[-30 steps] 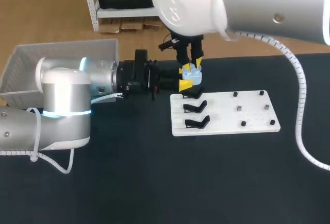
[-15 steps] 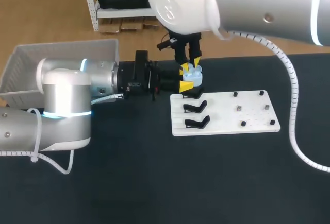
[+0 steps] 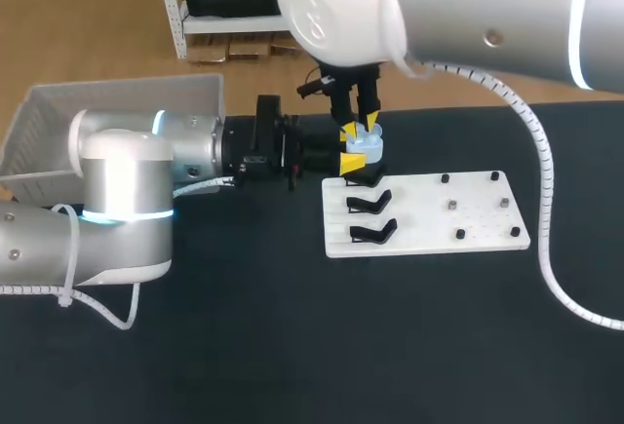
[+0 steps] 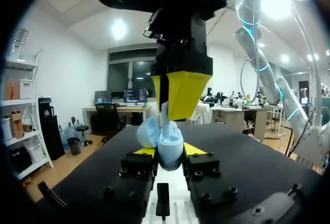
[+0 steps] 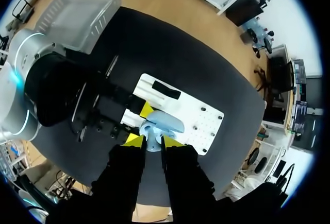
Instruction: Pick up each earbud case from the left stands, insert the matching earbuds, close the lid, and place the case in the box.
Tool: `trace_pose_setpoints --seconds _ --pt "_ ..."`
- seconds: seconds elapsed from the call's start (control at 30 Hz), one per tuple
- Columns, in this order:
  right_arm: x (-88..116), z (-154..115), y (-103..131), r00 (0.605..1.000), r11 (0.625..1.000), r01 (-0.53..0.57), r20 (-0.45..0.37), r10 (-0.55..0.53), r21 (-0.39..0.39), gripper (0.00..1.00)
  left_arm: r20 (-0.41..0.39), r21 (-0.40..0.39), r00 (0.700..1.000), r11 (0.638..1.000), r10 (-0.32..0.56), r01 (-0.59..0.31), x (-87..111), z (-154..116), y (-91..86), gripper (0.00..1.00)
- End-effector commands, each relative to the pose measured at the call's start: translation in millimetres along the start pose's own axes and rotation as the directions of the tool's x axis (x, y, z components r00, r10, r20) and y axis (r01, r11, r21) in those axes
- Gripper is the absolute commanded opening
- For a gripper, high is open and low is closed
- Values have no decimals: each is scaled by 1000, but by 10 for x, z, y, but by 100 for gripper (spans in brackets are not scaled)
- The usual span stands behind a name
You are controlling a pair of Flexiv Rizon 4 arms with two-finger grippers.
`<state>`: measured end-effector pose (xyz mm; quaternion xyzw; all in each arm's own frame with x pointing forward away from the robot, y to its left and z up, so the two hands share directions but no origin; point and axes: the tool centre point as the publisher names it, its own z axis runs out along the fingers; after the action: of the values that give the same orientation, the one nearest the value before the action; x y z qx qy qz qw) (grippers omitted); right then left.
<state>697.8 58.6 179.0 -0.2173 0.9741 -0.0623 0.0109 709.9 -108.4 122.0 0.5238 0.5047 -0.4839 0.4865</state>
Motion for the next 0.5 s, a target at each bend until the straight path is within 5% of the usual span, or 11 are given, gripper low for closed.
trace_pose_setpoints --seconds 0.03,0.5 --pt "-23 16 2 1000 1000 -4 -7 4 1 0 -2 -1 1000 1000 -1 1 -1 3 3 0" --pt "-28 42 8 1000 1000 -10 -18 10 -5 0 -2 -1 1000 1000 -1 1 -1 3 3 0"
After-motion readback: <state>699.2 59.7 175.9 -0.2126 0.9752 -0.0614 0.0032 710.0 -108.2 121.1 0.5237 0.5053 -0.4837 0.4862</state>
